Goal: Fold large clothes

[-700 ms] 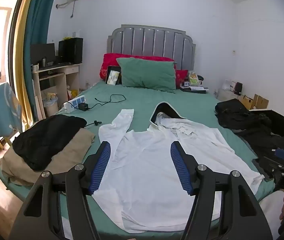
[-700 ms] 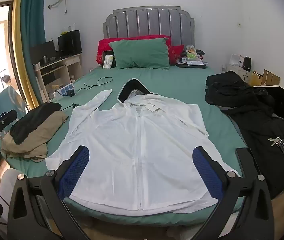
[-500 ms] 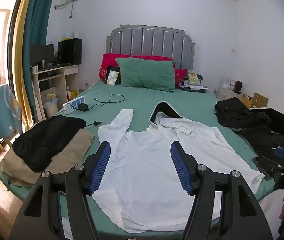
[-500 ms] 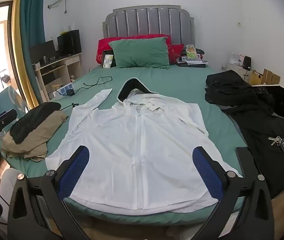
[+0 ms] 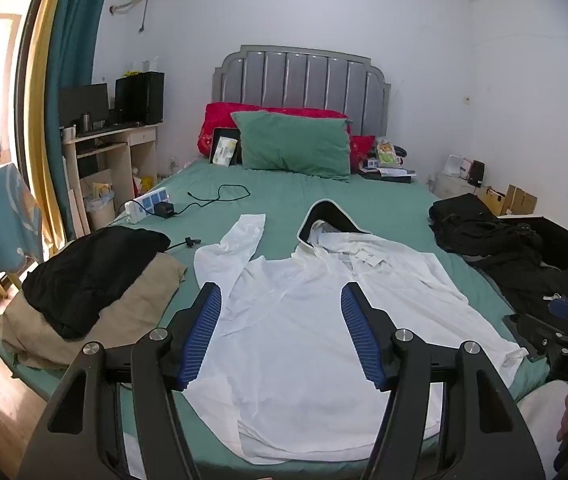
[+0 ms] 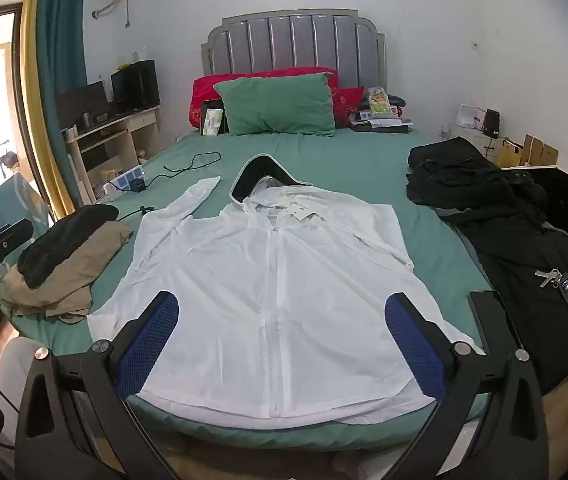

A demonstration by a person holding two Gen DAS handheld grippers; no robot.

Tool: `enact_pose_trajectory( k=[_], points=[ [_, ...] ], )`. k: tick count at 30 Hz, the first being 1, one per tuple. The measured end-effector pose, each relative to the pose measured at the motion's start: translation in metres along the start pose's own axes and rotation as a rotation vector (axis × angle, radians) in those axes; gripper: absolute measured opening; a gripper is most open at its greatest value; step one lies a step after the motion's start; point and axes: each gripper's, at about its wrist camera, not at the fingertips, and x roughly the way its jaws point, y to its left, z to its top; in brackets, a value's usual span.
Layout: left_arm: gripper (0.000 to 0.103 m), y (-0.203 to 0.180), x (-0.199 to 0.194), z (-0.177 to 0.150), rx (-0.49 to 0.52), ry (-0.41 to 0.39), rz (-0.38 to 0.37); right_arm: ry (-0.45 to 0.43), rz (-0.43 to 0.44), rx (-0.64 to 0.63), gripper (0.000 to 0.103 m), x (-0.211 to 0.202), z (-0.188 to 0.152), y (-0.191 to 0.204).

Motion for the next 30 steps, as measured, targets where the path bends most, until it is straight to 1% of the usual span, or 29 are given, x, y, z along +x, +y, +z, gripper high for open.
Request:
enact_pose_trajectory(
  k=[30],
  points=[
    [0.066,0.0018,-0.0033,-0.0072,-0.015,0.001,0.008,0.007,0.002,0.005,0.102,0.0012,-0.003,-0.0045]
  ],
)
